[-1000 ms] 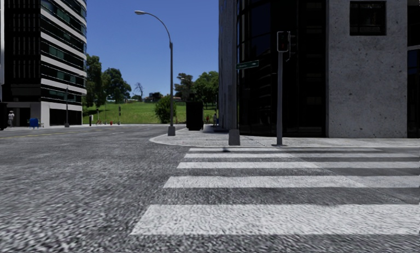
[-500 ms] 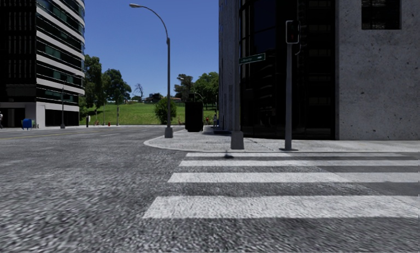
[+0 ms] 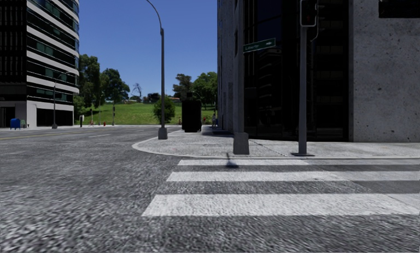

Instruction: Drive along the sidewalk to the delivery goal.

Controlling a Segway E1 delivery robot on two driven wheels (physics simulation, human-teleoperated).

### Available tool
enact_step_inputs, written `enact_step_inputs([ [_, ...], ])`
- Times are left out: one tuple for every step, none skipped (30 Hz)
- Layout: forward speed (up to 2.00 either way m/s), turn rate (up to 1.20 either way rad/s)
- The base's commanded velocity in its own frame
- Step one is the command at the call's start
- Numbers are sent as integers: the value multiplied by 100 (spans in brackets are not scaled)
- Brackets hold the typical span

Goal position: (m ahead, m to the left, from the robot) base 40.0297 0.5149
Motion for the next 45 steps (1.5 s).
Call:
enact_step_inputs([
  [200, 0],
  [200, 0],
  [200, 0],
  [200, 0],
  [200, 0],
  [200, 0],
  [200, 0],
  [200, 0],
  [200, 0],
  [200, 0],
  [200, 0],
  [200, 0],
  [200, 0],
  [200, 0],
  [200, 0],
  [200, 0],
  [200, 0],
  [200, 0],
  [200, 0],
  [200, 0],
  [200, 0],
  [200, 0],
  [200, 0],
  [200, 0],
  [200, 0],
  [200, 0],
  [200, 0],
  [200, 0],
  [200, 0],
  [200, 0],
  [200, 0],
  [200, 0],
  [200, 0],
  [200, 0],
  [200, 0],
  [200, 0],
  [200, 0],
  [200, 0],
  [200, 0],
  [200, 0],
  [200, 0],
  [200, 0],
  [200, 0],
  [200, 0],
  [200, 0],
])
